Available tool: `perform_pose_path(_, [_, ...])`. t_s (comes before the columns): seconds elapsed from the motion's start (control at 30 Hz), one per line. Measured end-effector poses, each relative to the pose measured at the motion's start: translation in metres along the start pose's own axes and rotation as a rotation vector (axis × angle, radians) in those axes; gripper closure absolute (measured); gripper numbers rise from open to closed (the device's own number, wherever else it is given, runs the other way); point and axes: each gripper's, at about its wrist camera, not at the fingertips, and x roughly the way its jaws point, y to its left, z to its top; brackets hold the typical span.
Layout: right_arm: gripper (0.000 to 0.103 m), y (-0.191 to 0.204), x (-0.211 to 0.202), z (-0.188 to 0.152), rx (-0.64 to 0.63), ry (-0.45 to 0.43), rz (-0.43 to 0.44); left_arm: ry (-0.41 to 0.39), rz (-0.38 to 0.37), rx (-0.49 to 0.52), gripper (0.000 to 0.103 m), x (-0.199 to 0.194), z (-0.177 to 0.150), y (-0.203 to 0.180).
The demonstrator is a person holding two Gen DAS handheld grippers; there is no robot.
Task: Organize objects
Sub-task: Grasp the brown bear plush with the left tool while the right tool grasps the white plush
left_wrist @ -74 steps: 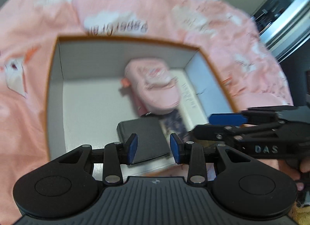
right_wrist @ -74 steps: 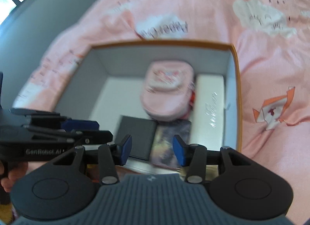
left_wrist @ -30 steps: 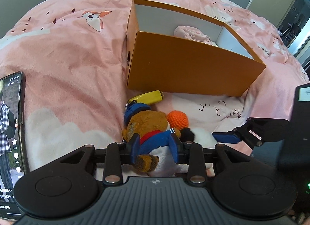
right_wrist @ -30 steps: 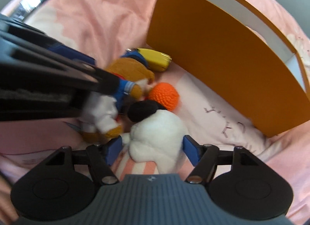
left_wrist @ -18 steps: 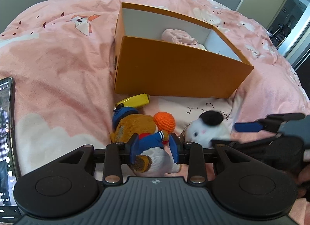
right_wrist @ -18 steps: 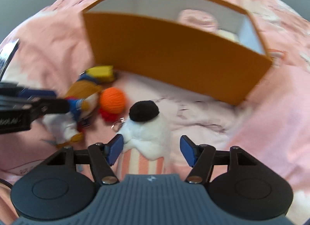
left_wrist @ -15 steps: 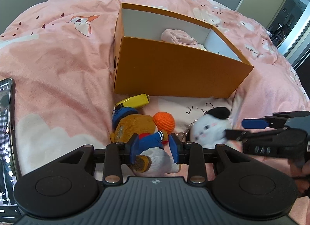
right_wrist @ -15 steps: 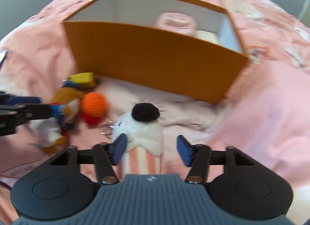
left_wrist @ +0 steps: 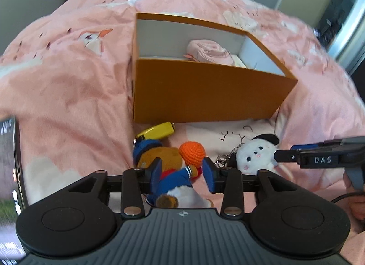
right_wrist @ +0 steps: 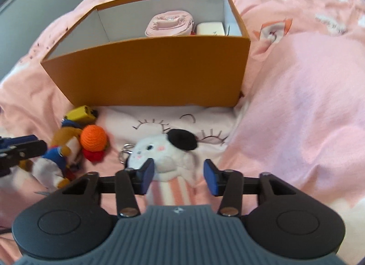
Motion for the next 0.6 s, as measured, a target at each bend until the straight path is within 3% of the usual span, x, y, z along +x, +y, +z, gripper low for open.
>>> perform_pose_path(0.1, [0.042,-0.002,0.008,0.001,0.007,0.03,0.031,0.044,0.046,0.141,0.047,0.011,0.009,-0.019])
perform_pose_path(0.23, [0.041,-0.004,0.014,0.001,0.015,0.048,0.047,0.153,0.147,0.287,0.045,0.039,0.011,-0.041])
perform_pose_path(0.43, [0.029,-0.013,0.029,0.005,0.049,0.066,0.099,0.216,0.271,0.389,0.044,0.066,0.003,-0.052])
perform_pose_path(0.6, [0.028,-0.014,0.042,0.002,0.073,0.099,0.173,0.235,0.338,0.418,0.042,0.078,-0.002,-0.051])
